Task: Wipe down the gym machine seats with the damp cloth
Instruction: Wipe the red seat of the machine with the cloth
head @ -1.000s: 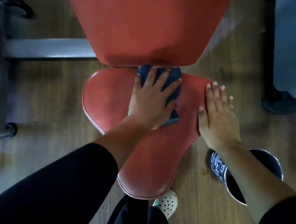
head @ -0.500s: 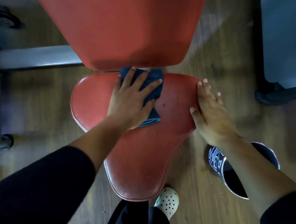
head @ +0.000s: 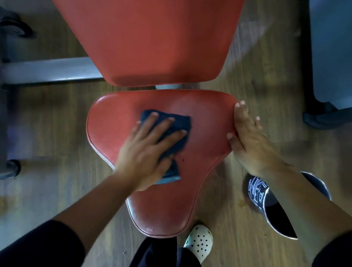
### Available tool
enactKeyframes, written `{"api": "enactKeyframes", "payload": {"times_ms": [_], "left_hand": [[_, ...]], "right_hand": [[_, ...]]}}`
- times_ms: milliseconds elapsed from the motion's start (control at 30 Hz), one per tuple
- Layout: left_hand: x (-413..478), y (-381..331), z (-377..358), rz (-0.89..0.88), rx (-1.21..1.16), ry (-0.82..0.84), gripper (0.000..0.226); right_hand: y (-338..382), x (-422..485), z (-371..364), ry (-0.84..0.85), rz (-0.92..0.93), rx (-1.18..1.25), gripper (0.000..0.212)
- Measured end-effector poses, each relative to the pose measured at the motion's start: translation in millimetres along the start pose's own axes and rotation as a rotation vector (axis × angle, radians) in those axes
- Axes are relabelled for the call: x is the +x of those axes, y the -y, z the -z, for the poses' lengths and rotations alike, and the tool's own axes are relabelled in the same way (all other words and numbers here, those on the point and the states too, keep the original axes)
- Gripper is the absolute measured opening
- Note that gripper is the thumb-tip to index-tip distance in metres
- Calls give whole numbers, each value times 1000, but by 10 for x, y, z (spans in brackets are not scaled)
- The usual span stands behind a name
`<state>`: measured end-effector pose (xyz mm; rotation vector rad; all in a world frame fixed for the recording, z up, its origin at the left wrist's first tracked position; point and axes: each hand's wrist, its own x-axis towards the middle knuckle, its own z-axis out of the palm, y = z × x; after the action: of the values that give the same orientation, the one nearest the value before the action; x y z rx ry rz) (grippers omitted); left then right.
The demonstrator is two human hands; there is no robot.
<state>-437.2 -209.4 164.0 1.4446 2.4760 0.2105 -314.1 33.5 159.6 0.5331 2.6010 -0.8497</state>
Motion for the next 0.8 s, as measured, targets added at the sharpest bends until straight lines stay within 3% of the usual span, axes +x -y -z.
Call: {"api": "enactKeyframes", "payload": {"times_ms": [133,267,333,467,600,800], "left_hand": [[-130,537,14,266,13,-88,55],[244,428,14,533,-24,-119,55],[488,252,-7,489,-26,-99,57],[790,-294,-35,220,27,19,57],[533,-633,-86,73,13,97,58],[-189,-553,-78,184,-69,38,59]], "right_hand": [[16,47,-11,13,-16,0,68],[49,64,-8,16,-37,53,67],[74,67,5,23,-37,79,67],[39,67,50,58,-42,52,67],[23,47,83,95,-55,29,68],[262,18,58,41,-154,-66,68]]}}
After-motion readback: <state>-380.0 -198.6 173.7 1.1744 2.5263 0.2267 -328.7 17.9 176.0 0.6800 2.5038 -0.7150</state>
